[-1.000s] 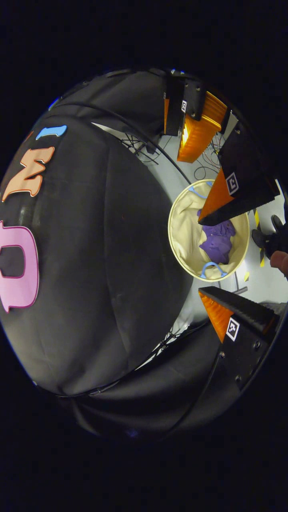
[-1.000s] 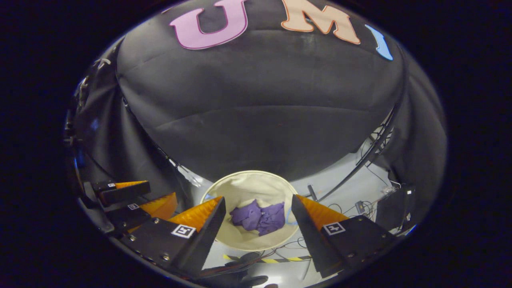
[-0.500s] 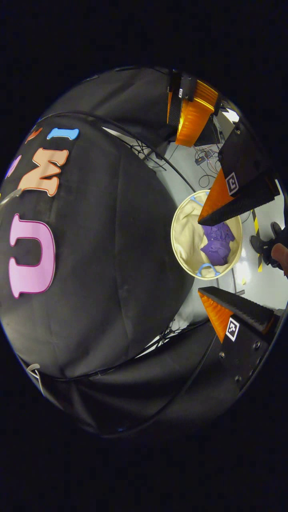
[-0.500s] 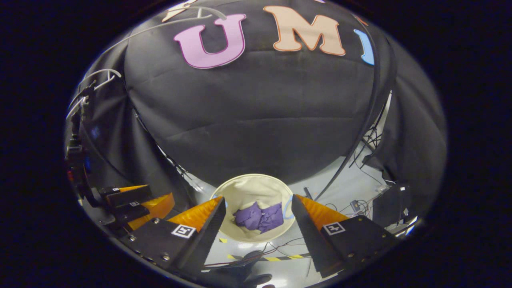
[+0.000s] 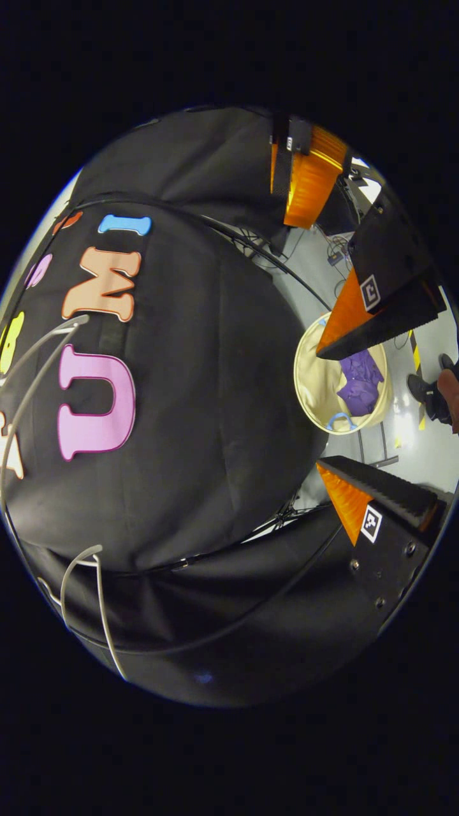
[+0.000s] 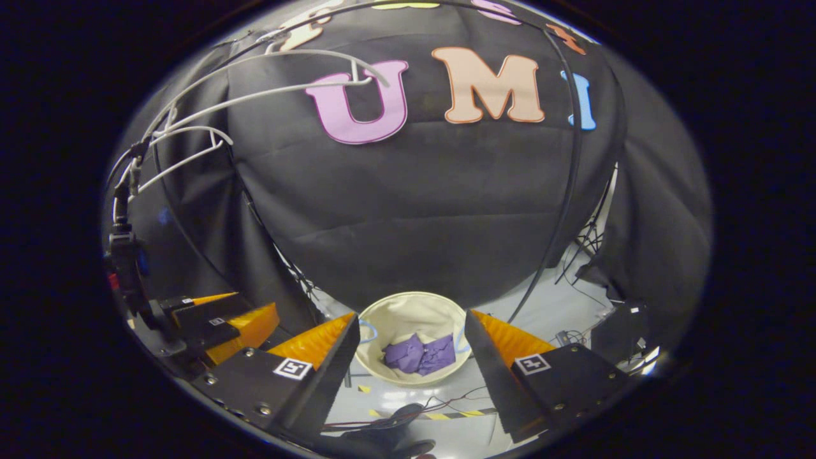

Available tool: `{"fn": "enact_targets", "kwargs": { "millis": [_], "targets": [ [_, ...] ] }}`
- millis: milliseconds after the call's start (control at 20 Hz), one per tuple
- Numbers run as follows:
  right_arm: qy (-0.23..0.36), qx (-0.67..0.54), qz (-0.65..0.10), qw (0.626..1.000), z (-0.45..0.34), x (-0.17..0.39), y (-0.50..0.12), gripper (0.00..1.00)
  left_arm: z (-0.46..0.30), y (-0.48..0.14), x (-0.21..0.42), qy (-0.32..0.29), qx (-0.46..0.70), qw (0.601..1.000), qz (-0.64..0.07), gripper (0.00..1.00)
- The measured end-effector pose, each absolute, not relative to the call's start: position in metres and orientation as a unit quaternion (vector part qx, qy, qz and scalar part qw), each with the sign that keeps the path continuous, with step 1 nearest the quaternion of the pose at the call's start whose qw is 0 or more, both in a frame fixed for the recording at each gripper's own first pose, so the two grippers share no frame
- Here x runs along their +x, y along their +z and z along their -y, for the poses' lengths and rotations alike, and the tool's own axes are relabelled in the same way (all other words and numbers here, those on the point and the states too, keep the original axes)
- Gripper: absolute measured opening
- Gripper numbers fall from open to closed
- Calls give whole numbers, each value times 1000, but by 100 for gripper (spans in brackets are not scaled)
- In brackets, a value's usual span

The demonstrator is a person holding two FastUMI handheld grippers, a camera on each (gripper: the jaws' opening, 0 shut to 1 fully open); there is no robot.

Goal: Grasp the clothes on the hanger with both hands and then place them into the laundry hamper below.

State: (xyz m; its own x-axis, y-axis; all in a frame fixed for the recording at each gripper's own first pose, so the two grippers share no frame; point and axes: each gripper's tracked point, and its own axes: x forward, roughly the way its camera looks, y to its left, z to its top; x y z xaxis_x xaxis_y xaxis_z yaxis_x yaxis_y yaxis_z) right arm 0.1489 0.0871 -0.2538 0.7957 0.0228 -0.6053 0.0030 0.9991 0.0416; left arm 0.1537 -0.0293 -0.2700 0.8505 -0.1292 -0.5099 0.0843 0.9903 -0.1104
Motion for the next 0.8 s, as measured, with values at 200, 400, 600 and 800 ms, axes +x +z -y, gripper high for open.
{"fn": "enact_targets", "kwargs": {
  "millis": [200,400,600,800],
  "targets": [
    [2,23,-297,955,-80,136,-223,99,23,-230,139,-49,-51,969,-235,95],
    [3,20,-256,966,-78,133,-177,100,12,-189,129,-37,-64,975,-210,95],
    [10,22,-207,978,-80,136,-129,99,2,-136,124,-32,-63,983,-172,95],
    [16,9,-158,987,-82,147,-78,99,-14,-85,128,-21,-56,989,-137,95]
  ]
}}
